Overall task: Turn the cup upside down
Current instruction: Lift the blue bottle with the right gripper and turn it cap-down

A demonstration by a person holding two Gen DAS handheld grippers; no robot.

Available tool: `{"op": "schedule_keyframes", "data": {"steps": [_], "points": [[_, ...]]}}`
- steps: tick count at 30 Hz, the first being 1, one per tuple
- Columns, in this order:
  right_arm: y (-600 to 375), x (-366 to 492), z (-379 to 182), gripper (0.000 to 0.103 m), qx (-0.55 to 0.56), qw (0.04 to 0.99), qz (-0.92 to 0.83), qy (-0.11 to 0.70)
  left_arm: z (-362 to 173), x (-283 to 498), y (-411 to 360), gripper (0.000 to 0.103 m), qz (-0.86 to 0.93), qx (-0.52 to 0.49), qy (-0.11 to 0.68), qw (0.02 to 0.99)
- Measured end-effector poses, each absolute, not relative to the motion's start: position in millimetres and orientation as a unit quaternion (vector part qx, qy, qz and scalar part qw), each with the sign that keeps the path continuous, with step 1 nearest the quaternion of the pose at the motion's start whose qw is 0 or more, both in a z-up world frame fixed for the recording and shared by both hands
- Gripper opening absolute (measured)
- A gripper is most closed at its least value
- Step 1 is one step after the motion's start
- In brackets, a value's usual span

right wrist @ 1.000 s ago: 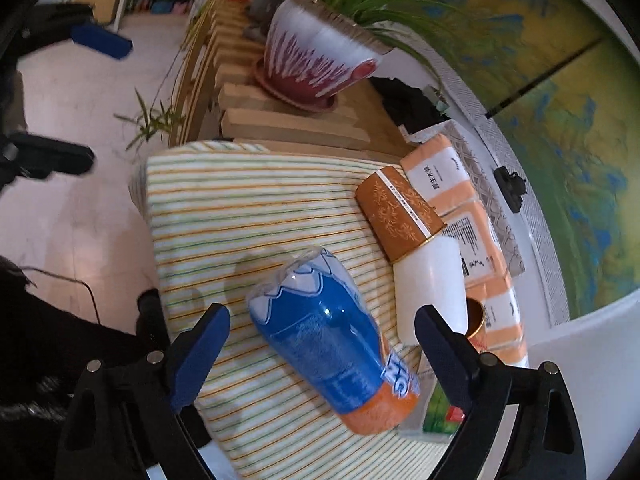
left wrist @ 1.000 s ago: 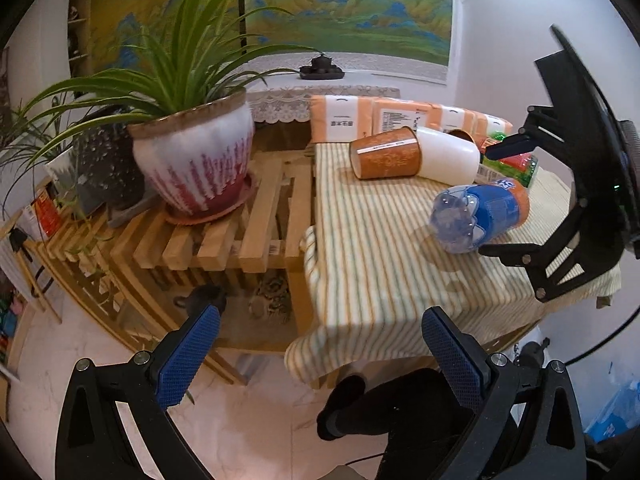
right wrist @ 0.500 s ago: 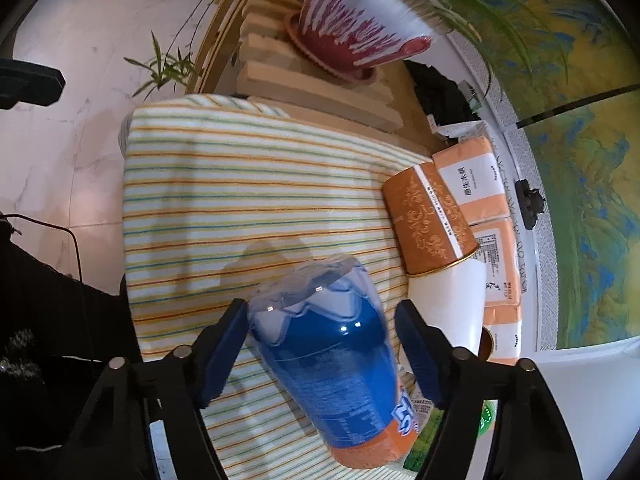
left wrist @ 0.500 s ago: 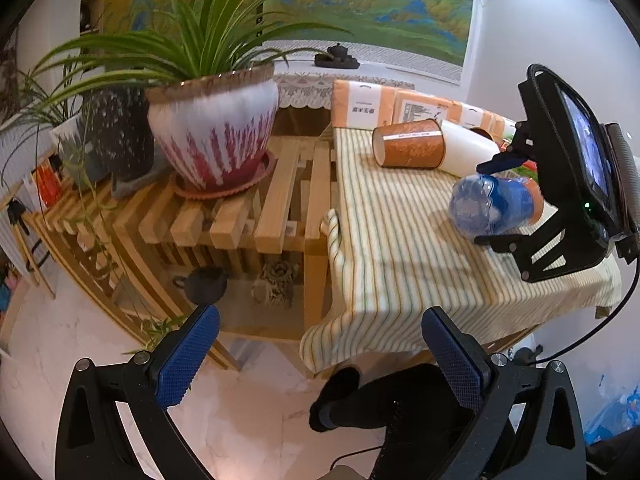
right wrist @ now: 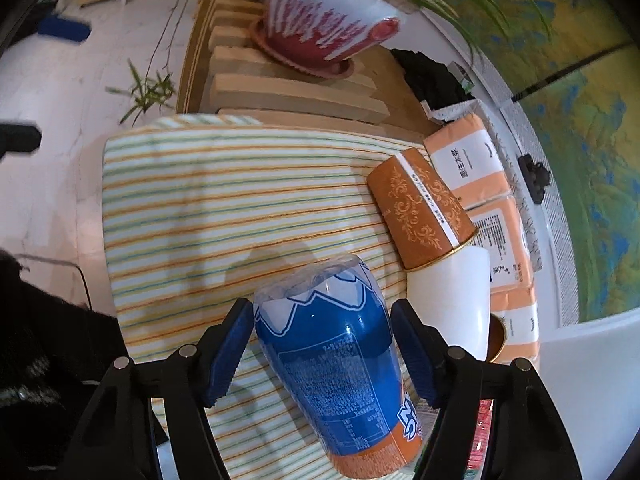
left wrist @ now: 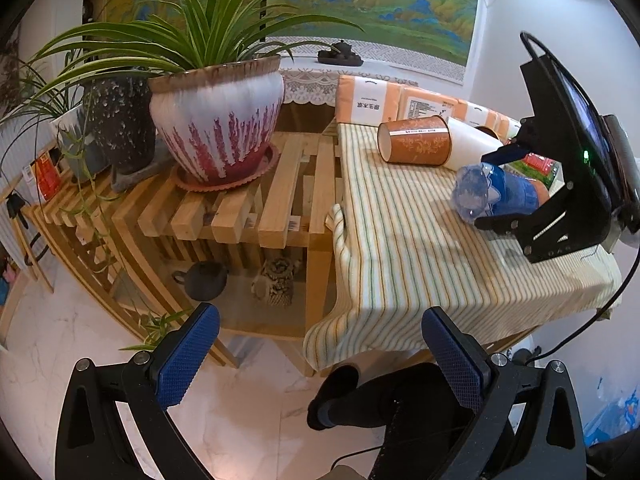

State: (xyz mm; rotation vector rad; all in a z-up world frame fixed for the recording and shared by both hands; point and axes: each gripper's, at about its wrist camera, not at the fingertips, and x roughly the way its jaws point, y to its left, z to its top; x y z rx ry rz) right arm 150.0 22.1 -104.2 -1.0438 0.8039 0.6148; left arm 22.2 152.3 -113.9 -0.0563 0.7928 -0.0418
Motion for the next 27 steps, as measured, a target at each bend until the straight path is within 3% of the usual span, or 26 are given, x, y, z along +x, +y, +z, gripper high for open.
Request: {"op": "schedule_keyframes", "data": {"steps": [27], "points": [[-62, 161, -37, 0.067, -0.121, 0.918, 0.206, 0.317, -99, 42, 94, 0.102, -0.088, 0.01, 0.37, 0.925]]}}
